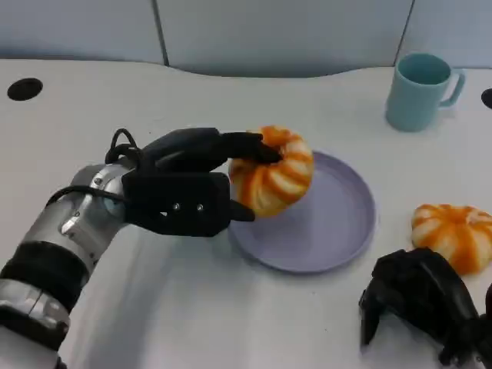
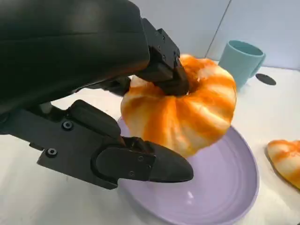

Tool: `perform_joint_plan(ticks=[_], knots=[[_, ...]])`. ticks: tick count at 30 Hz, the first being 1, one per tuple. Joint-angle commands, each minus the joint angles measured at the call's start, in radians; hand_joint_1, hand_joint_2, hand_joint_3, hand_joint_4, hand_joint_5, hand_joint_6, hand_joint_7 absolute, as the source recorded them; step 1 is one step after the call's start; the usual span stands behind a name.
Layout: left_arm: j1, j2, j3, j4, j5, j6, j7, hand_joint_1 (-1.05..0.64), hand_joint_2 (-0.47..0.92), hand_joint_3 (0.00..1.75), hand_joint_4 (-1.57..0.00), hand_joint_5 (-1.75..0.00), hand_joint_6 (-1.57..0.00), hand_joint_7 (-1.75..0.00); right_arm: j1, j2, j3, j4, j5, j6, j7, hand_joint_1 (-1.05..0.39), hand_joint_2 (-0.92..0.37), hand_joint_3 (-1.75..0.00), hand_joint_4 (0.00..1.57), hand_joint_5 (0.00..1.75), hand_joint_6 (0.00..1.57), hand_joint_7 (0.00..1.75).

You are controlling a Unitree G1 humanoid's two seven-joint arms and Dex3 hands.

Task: Grasp the bread from the table and place it into the plate.

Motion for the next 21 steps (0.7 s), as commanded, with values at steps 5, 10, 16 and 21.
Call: perform_joint_plan(ticks=[5,10,16,21], knots=[[0.008,-0.007,0.019,-0.01,-0.004,0.021,0.009,-0.77,0.92,0.27,-0.16,-1.71,-0.19,-1.55,-0.001,-0.015,-0.004,0.0,0.009,0.0,0.0,-1.05,-0.77,0.0,1.57,0.88,1.57,0.66],[-0.004,-0.024,0.005,0.007,0.013,0.033,0.007,-0.77,0.92,0.27,-0.15,-1.72,-0.18,-1.56,0.005,-0.013,0.0,-0.007,0.004,-0.008,-0.005,-1.05,-0.77,0.0,1.57,0.87,1.57,0.67],[-0.031,-0.046,-0.034,0.025,0.045,0.089,-0.044,-0.8,0.92,0.29,0.0,-0.73,-0.23,-0.47,0.026,-0.012,0.016,-0.047,-0.006,0.005,-0.032,-1.05,-0.78,0.0,1.57,0.88,1.57,0.68],[-0.029,-0.043,-0.034,0.013,0.045,0.105,-0.061,-0.83,0.92,0.29,0.0,-0.62,-0.22,-0.41,0.024,-0.017,0.022,-0.053,-0.005,0.014,-0.039,-1.05,-0.77,0.0,1.57,0.88,1.57,0.67]])
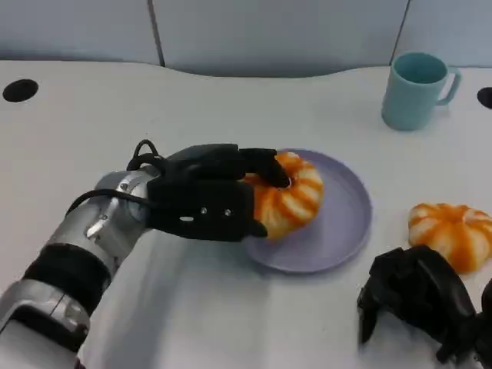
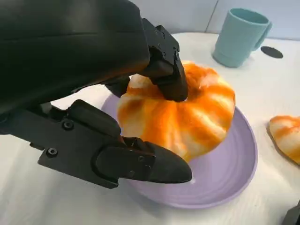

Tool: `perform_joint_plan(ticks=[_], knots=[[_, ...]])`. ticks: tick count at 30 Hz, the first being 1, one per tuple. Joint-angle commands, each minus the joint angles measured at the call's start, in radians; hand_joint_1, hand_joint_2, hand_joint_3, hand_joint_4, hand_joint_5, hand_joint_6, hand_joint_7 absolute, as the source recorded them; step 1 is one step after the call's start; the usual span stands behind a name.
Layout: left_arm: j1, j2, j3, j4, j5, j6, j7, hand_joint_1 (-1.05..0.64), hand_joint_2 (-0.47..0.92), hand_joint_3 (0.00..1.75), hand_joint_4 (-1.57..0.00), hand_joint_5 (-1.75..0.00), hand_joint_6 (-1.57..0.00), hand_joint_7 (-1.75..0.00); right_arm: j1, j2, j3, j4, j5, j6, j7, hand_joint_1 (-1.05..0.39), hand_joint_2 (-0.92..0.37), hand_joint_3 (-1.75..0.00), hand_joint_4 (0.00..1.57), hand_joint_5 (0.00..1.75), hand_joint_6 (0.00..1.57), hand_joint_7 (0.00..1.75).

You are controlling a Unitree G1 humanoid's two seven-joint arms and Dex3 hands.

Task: Grasp the bread from the table and place it into the plate.

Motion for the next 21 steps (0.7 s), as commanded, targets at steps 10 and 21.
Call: perform_joint_plan(ticks=[10,21], knots=[[-0.007,0.012,0.01,-0.01,-0.009,0.008,-0.029,-0.84,0.92,0.31,0.0,-0.8,-0.3,-0.47,0.005,-0.018,0.001,0.001,0.006,-0.004,-0.008,-1.05,-0.79,0.0,1.57,0.89,1.57,0.68],[-0.011,-0.01,0.004,0.021,0.001,0.016,-0.001,-0.84,0.92,0.27,0.0,-1.44,-0.36,-1.08,0.01,-0.015,0.005,-0.004,0.004,-0.008,-0.016,-1.05,-0.79,0.0,1.57,0.89,1.57,0.68]])
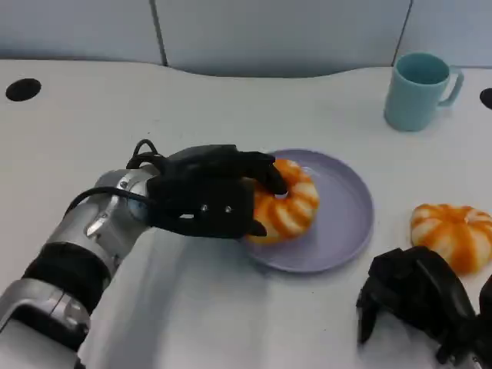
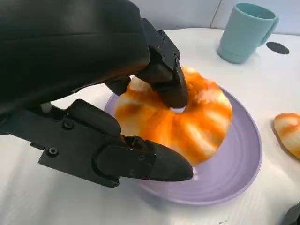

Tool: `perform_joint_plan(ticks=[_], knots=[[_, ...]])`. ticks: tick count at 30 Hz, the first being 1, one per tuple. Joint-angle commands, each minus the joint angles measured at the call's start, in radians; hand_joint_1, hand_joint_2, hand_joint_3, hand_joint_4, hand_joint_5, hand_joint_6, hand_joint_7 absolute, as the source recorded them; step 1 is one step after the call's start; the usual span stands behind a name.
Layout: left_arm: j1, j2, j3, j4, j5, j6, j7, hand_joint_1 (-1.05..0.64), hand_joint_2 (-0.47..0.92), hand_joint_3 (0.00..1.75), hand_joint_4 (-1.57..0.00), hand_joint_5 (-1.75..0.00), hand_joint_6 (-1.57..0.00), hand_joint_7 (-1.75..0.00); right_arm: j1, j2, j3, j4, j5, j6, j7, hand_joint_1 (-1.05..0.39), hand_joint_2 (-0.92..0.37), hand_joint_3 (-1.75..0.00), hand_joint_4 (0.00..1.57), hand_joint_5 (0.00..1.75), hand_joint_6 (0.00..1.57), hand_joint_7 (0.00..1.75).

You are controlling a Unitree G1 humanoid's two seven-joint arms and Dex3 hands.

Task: Grasp the bread from the table and place it into the plate.

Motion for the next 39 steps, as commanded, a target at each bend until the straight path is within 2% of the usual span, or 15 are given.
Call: perform_joint_plan(ticks=[1,4,5,8,9,10,15,20,21,22,33,39], knots=[[-0.012,-0.012,0.0,0.03,0.004,0.01,0.016,-0.84,0.92,0.27,0.0,-1.42,-0.35,-1.09,0.009,-0.014,-0.003,-0.001,0.007,-0.013,0.008,-1.05,-0.79,0.0,1.57,0.89,1.57,0.68],[-0.017,-0.024,-0.001,0.052,0.008,0.014,0.024,-0.83,0.92,0.24,0.0,-1.33,-0.36,-1.04,0.008,-0.014,-0.003,0.004,0.006,-0.024,0.013,-1.05,-0.8,-0.01,1.57,0.89,1.57,0.67],[-0.019,-0.026,-0.001,0.058,0.009,0.015,0.025,-0.82,0.92,0.23,0.0,-1.25,-0.38,-0.98,0.008,-0.014,-0.003,0.004,0.006,-0.024,0.013,-1.05,-0.8,-0.01,1.57,0.88,1.57,0.66],[-0.022,-0.03,-0.004,0.069,0.011,0.009,0.031,-0.82,0.92,0.22,0.0,-1.2,-0.4,-0.93,0.011,-0.013,-0.001,-0.005,0.002,-0.018,0.005,-1.05,-0.8,-0.01,1.57,0.88,1.57,0.66],[-0.023,-0.032,-0.006,0.072,0.013,0.005,0.034,-0.82,0.92,0.23,0.0,-1.01,-0.38,-0.87,0.013,-0.013,0.001,-0.009,-0.001,-0.015,-0.001,-1.05,-0.79,0.0,1.57,0.89,1.57,0.67],[-0.024,-0.033,-0.007,0.075,0.015,0.002,0.036,-0.82,0.92,0.23,0.0,-0.93,-0.37,-0.83,0.015,-0.013,0.002,-0.013,-0.003,-0.013,-0.004,-1.05,-0.79,0.0,1.57,0.89,1.57,0.68],[-0.028,-0.033,-0.01,0.078,0.012,-0.006,0.034,-0.82,0.92,0.26,0.0,-0.7,-0.29,-0.7,0.017,-0.014,0.006,-0.011,-0.005,-0.025,-0.008,-1.05,-0.8,0.0,1.57,0.89,1.57,0.69],[-0.025,-0.031,-0.007,0.072,0.008,-0.01,0.032,-0.82,0.92,0.26,0.0,-0.67,-0.27,-0.67,0.017,-0.014,0.005,-0.012,-0.001,-0.023,-0.006,-1.05,-0.8,0.0,1.57,0.89,1.57,0.69],[-0.023,-0.029,-0.006,0.067,0.006,-0.013,0.031,-0.85,0.92,0.28,0.0,-0.65,-0.11,-0.56,0.016,-0.013,0.004,-0.012,0.002,-0.023,-0.002,-1.05,-0.8,0.0,1.57,0.89,1.57,0.69],[-0.023,-0.027,-0.006,0.06,0.006,-0.011,0.027,-0.85,0.92,0.29,0.0,-0.64,-0.06,-0.52,0.016,-0.014,0.005,-0.011,0.001,-0.024,-0.001,-1.05,-0.8,0.0,1.57,0.89,1.57,0.69],[-0.006,-0.013,0.003,0.028,-0.01,-0.019,0.011,-0.85,0.92,0.29,0.0,-0.5,-0.08,-0.49,0.017,-0.012,0.005,-0.009,-0.001,-0.03,-0.004,-1.05,-0.81,-0.01,1.57,0.9,1.57,0.7],[0.09,0.022,0.081,-0.07,-0.097,-0.086,0.025,-0.8,0.92,0.3,0.0,-0.71,-0.15,-0.5,0.021,-0.009,0.008,-0.018,-0.003,-0.015,-0.018,-1.05,-0.79,0.0,1.57,0.91,1.57,0.71]])
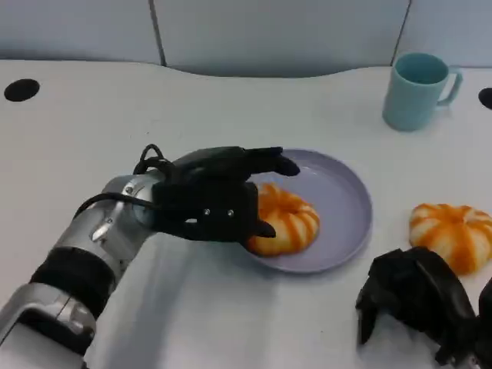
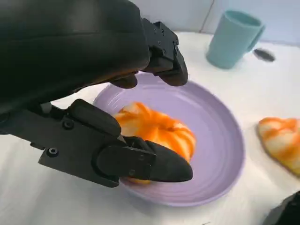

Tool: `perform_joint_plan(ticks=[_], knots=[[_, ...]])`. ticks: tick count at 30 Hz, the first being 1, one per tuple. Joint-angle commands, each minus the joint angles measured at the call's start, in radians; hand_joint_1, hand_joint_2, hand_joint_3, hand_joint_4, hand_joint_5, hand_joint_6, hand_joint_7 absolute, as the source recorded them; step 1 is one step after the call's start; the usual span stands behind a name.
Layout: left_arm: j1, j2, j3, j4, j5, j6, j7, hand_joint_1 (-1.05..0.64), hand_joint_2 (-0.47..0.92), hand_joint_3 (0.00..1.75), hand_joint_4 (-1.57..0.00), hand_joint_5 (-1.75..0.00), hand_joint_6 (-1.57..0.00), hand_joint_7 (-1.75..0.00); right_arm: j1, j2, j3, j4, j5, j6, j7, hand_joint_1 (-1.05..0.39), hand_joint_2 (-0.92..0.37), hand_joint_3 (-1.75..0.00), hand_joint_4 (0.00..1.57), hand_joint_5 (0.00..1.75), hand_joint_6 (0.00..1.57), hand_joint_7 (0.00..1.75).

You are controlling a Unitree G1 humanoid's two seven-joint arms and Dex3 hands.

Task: Grasp the bread from the table and place it into the plate.

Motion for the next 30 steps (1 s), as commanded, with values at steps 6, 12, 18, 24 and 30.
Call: perform_joint_plan(ticks=[6,12,18,24,30], knots=[[0.2,0.039,0.169,-0.176,-0.266,-0.099,-0.069,-0.73,0.92,0.26,-0.04,-1.01,-0.28,-0.46,0.003,-0.007,-0.01,-0.008,0.023,0.007,0.023,-1.05,-0.79,0.0,1.57,0.89,1.57,0.68],[0.44,0.001,0.292,-0.444,-0.576,0.002,-0.15,-0.67,0.92,0.23,-0.23,-1.07,-0.41,-0.47,-0.001,-0.016,-0.009,-0.006,0.016,0.023,0.014,-1.05,-0.79,0.0,1.57,0.91,1.57,0.7],[0.541,-0.032,0.337,-0.572,-0.682,0.07,-0.164,-0.68,0.92,0.24,-0.46,-1.04,-0.52,-0.46,-0.003,-0.015,-0.013,-0.006,0.028,0.036,0.029,-1.05,-0.77,0.0,1.57,0.91,1.57,0.69],[0.859,-0.112,0.419,-0.877,-1.018,0.326,-0.138,-0.66,0.92,0.31,-0.5,-1.46,-0.62,-0.85,-0.014,-0.012,-0.024,0.008,0.046,0.044,0.056,-1.05,-0.76,0.0,1.57,0.9,1.57,0.66],[1.02,-0.159,0.454,-0.96,-0.974,0.288,-0.107,-0.61,0.92,0.44,-0.62,-1.74,-0.48,-1.53,-0.026,-0.014,-0.028,0.027,0.046,0.038,0.056,-1.05,-0.76,0.0,1.57,0.89,1.57,0.65]])
